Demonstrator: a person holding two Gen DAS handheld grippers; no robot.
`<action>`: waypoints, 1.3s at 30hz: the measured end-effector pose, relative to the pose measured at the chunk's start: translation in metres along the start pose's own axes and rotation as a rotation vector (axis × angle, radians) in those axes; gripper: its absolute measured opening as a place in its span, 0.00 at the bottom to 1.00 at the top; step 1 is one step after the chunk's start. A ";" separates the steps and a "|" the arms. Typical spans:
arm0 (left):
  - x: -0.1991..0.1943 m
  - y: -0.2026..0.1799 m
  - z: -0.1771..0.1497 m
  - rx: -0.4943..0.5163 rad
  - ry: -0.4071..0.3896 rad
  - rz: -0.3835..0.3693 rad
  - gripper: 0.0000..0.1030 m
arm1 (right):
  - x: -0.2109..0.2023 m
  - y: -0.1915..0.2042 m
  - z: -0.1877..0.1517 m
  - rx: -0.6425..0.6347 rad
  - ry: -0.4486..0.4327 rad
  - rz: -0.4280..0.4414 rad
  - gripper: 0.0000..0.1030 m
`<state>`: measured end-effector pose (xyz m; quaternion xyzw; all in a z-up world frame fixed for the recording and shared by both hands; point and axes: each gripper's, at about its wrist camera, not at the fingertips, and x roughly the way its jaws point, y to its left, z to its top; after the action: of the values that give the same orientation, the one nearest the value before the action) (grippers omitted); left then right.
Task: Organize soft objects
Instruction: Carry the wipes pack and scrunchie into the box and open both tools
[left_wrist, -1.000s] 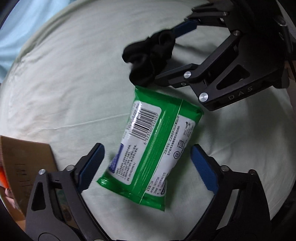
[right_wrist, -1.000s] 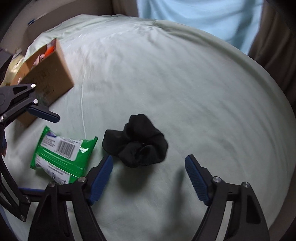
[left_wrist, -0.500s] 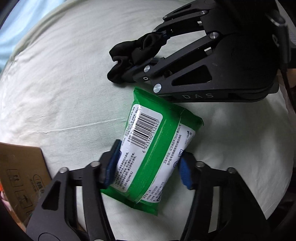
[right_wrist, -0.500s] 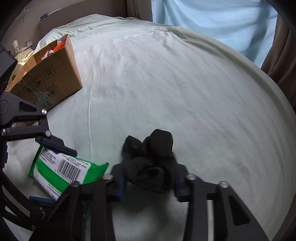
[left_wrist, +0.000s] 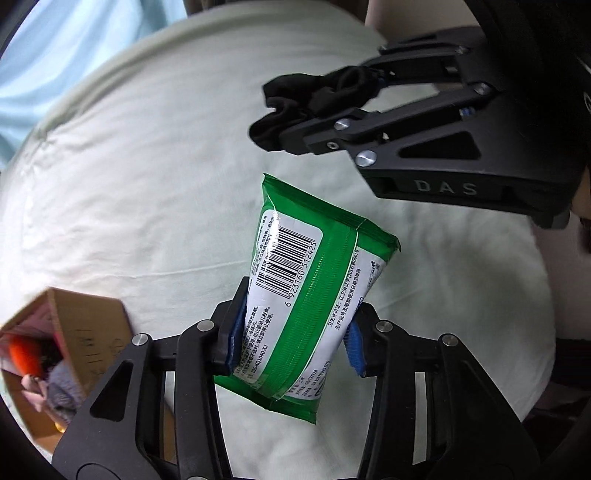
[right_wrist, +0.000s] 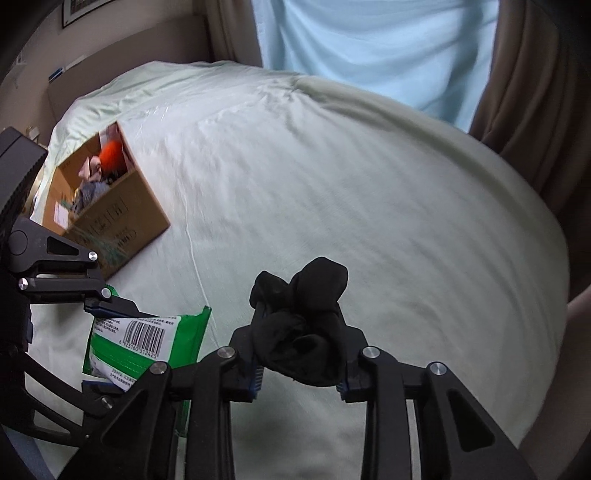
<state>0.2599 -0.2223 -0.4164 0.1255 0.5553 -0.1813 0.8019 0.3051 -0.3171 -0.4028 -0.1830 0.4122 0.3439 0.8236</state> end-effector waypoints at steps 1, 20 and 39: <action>-0.010 0.001 0.000 0.000 -0.011 0.000 0.39 | -0.008 0.001 0.001 0.007 -0.003 -0.010 0.27; -0.220 0.045 -0.037 -0.100 -0.213 -0.021 0.39 | -0.207 0.109 0.065 0.362 -0.093 -0.296 0.27; -0.299 0.248 -0.126 -0.355 -0.226 0.102 0.39 | -0.177 0.269 0.189 0.597 -0.149 -0.307 0.27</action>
<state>0.1649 0.0973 -0.1803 -0.0108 0.4779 -0.0527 0.8768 0.1419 -0.0926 -0.1530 0.0317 0.4008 0.0924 0.9109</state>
